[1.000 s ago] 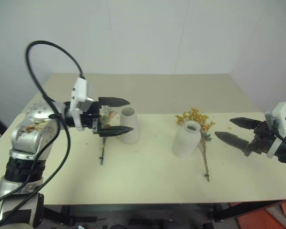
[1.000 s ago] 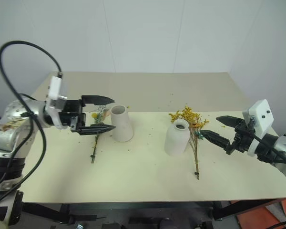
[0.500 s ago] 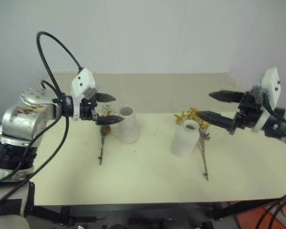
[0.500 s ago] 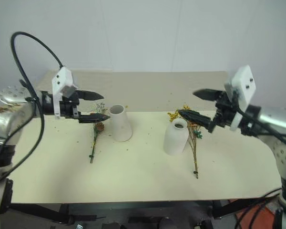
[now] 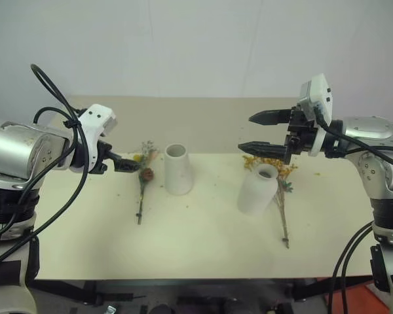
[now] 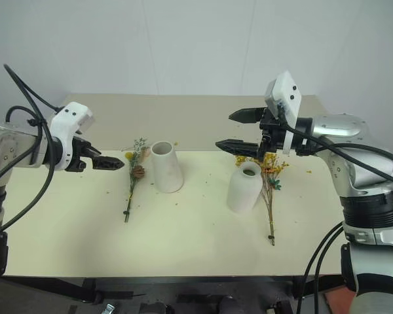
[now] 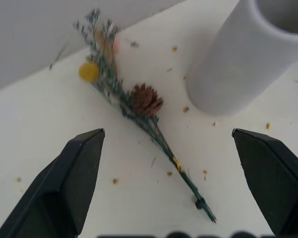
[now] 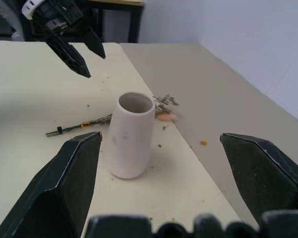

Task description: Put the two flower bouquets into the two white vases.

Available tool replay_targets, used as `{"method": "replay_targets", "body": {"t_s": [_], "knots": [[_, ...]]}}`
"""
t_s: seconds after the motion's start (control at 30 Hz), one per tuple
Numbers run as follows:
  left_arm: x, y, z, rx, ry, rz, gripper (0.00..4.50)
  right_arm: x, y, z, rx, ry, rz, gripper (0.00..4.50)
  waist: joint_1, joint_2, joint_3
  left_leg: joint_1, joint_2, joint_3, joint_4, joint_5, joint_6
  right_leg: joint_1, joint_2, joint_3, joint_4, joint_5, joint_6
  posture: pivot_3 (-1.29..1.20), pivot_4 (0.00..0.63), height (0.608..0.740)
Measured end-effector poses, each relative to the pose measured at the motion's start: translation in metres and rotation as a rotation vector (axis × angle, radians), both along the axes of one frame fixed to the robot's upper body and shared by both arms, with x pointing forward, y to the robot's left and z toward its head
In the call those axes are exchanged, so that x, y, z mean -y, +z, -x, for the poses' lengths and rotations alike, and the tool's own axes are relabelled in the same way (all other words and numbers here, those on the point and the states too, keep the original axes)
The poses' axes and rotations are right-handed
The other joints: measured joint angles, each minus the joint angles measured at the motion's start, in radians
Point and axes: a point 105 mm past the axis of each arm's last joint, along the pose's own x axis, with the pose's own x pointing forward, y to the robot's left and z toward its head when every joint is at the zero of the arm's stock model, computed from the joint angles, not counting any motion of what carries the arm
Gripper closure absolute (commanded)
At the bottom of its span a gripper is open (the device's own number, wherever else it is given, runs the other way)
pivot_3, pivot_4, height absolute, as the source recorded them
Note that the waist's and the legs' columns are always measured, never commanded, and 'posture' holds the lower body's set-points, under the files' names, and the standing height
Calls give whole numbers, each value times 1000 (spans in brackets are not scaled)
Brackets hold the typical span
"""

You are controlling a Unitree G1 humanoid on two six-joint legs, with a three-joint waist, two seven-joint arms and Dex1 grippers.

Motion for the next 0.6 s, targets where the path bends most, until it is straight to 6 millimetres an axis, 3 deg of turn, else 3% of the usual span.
{"method": "replay_targets", "body": {"t_s": [0.3,0.6], "knots": [[-12,-48,-9,-173,138,-45,0,-6,-8,-3,-21,46,35,27,0,0,0,0,0,-1,0,0,0,-1,-1,0,2,1,-1,0,150,740],[9,-76,-14,-263,144,-15,0,-4,-7,-5,-24,37,38,27,1,0,0,0,-1,-1,0,0,0,-1,-2,-1,2,2,-1,0,150,740]]}}
